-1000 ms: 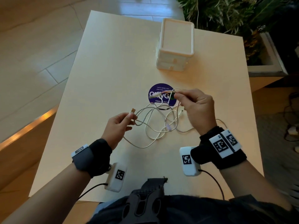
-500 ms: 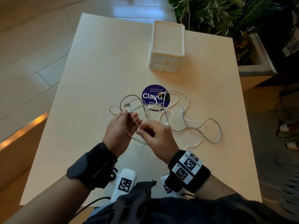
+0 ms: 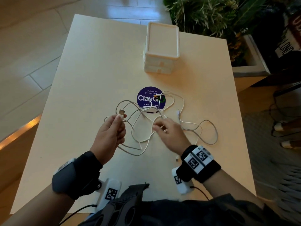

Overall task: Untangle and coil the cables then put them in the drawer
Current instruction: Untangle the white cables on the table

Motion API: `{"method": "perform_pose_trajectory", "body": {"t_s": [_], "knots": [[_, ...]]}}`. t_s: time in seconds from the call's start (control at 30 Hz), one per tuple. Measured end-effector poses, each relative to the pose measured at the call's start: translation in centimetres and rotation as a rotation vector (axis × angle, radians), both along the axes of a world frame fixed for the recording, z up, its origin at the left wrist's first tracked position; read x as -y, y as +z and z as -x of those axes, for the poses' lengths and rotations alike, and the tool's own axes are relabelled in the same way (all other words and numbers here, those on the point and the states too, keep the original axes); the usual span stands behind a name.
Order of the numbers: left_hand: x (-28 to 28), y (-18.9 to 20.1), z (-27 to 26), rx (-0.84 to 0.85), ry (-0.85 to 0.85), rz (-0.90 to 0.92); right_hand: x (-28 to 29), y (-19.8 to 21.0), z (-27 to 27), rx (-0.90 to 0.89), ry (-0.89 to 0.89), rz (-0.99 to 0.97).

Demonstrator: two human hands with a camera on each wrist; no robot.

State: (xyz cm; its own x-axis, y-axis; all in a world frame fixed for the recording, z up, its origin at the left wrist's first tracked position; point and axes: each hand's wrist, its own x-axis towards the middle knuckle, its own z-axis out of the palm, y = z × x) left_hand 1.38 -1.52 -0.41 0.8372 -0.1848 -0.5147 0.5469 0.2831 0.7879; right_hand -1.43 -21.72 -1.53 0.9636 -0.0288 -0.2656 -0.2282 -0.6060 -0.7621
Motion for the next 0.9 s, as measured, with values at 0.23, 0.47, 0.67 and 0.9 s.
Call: {"method": "perform_pose_trajectory", "body": {"t_s": [0.23, 0.47, 0.67, 0.9], "knots": [[-0.8, -0.6, 1.0, 0.019, -0.012, -0.121, 6.0, -3.9, -2.5, -0.295, -0.227, 0.498], [-1.4, -1.1, 1.1, -0.028, -0.008, -0.128, 4.2, -4.7, -1.5, -0.303, -0.165, 0.334], [-1.6, -1.1, 1.0, -0.022, -0.043, -0.171, 1.9, -1.7, -2.6, -0.272, 0.052, 0.363], [-1.6, -1.1, 1.2, -0.011, -0.049, -0.225, 3.1, -1.7, -11.3, 0.123, 0.005, 0.475]]}}
